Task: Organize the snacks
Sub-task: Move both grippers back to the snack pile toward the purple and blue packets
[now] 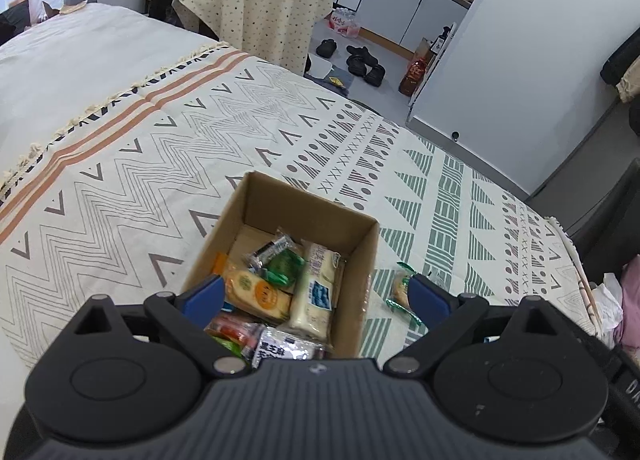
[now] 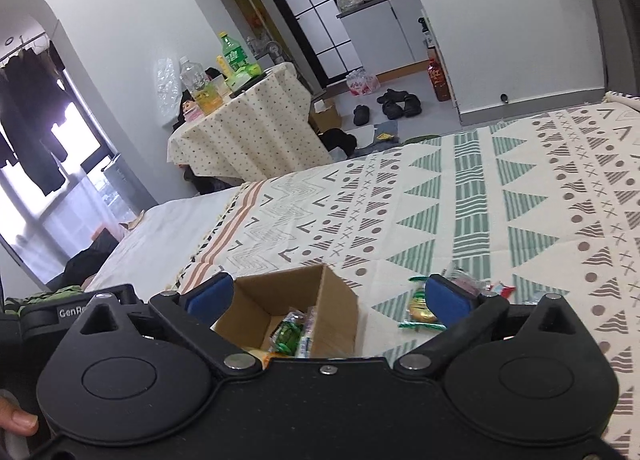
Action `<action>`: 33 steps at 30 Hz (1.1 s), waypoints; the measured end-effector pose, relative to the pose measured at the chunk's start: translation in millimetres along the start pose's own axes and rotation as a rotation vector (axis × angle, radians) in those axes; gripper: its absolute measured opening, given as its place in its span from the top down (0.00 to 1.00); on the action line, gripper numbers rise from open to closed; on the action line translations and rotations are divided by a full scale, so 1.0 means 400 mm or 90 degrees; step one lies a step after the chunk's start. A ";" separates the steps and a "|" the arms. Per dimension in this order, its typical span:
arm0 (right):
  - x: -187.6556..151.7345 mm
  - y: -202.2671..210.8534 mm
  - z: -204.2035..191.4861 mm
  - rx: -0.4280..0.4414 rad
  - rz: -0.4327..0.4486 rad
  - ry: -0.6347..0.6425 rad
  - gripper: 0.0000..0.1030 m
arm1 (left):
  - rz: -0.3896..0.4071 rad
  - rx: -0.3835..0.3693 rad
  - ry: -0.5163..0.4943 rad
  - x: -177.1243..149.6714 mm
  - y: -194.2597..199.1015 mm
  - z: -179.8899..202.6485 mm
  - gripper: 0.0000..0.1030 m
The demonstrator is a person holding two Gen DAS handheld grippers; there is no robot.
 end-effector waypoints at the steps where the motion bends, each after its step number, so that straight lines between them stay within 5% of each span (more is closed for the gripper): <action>1: -0.001 0.008 0.011 -0.005 0.000 -0.004 0.00 | 0.000 0.001 0.000 -0.006 0.001 0.008 0.05; 33: 0.012 0.178 0.297 -0.017 0.037 -0.154 0.01 | 0.013 -0.012 -0.026 -0.112 -0.008 0.248 0.06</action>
Point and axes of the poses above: each gripper's, at about its wrist camera, not at the fingertips, and y roughly against the way its jaws point, z to its right, x to its top, the point moved 6 cm from there along -y, roughly the way its jaws point, and after that the axes turned 9 degrees about x, right-handed, at the moved point
